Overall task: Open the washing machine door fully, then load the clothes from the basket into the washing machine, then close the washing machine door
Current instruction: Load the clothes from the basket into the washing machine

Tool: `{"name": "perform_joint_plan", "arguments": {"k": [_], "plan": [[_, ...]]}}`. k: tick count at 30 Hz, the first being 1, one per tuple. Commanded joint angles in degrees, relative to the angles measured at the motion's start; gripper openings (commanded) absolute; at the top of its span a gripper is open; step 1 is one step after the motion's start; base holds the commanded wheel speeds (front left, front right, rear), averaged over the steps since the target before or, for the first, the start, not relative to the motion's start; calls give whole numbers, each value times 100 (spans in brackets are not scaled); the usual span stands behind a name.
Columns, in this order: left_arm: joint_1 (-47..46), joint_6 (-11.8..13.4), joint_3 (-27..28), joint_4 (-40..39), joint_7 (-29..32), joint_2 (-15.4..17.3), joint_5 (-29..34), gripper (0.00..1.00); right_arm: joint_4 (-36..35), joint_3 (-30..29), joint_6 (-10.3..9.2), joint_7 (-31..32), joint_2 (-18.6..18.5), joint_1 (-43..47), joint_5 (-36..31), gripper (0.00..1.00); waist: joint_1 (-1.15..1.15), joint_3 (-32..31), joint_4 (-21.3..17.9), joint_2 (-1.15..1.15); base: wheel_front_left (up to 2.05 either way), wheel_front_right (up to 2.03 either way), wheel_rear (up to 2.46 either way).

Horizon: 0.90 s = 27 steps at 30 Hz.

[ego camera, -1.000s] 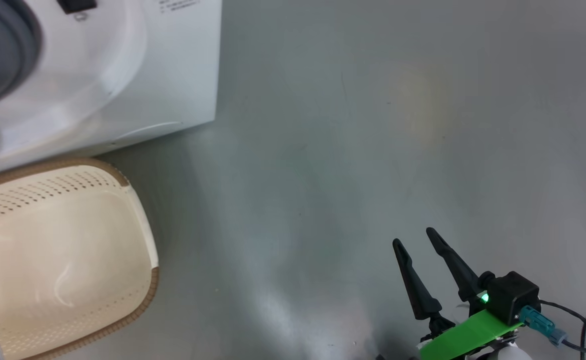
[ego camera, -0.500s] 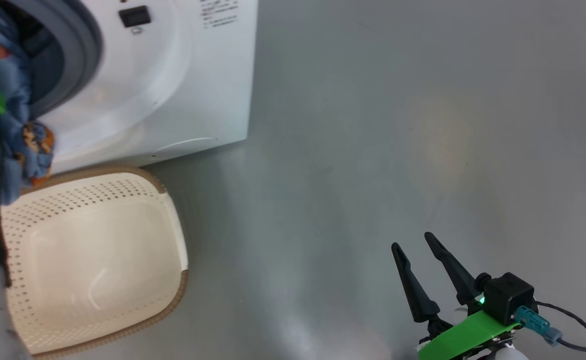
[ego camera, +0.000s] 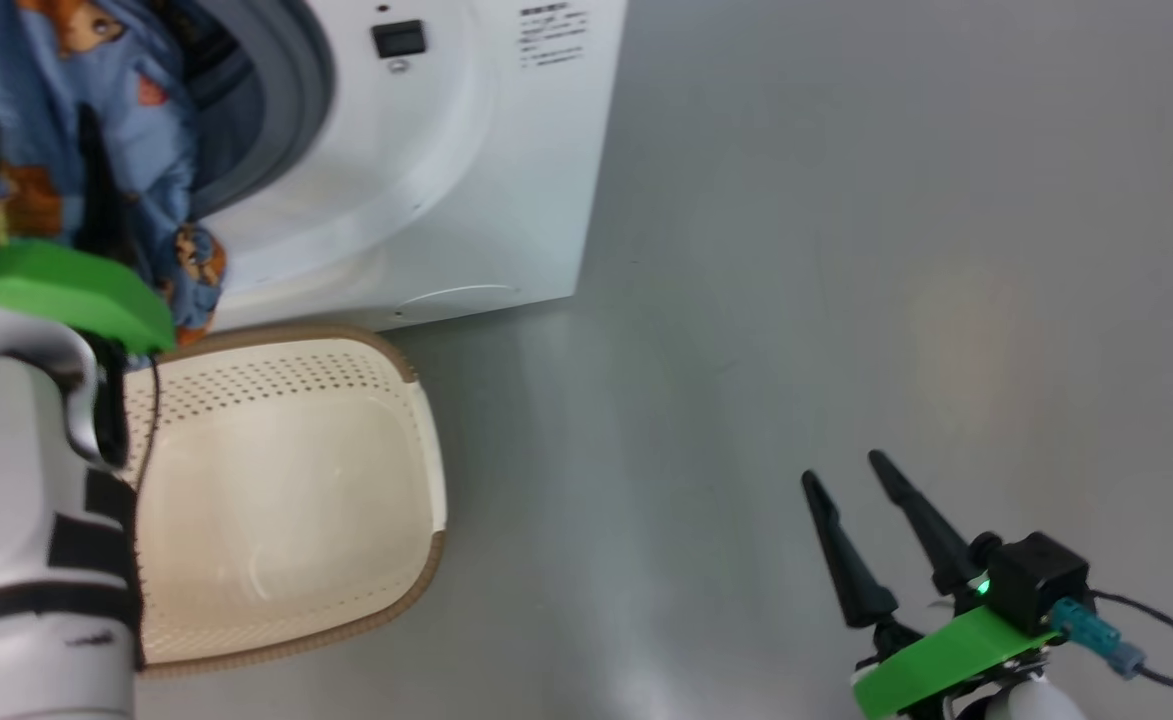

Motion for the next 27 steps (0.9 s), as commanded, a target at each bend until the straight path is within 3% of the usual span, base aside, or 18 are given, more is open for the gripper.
{"name": "perform_joint_plan", "arguments": {"k": [1,8,15,22,27], "plan": [[185,-37,78,-201,-30,184,-42,100,-113,74,9,-28,-44,-93,-2,100,1,-31,135,0,0,0,0],[1061,-150,17,-1069,-30,-63,-169,100,-204,-123,9,-28,-113,-128,-59,100,1,36,460,0,0,0,0],[2274,-39,-13,-2168,-30,-261,-408,100,-280,-242,9,-28,-182,-171,-99,100,1,73,627,0,0,0,0],[3350,218,-285,-2959,-30,-317,-816,100,-336,-355,9,-28,-239,-140,-123,100,1,58,759,0,0,0,0],[3921,569,-670,-3361,-30,-319,-1190,100,-369,-434,9,-28,-251,-134,-145,100,1,27,838,0,0,0,0]]}}
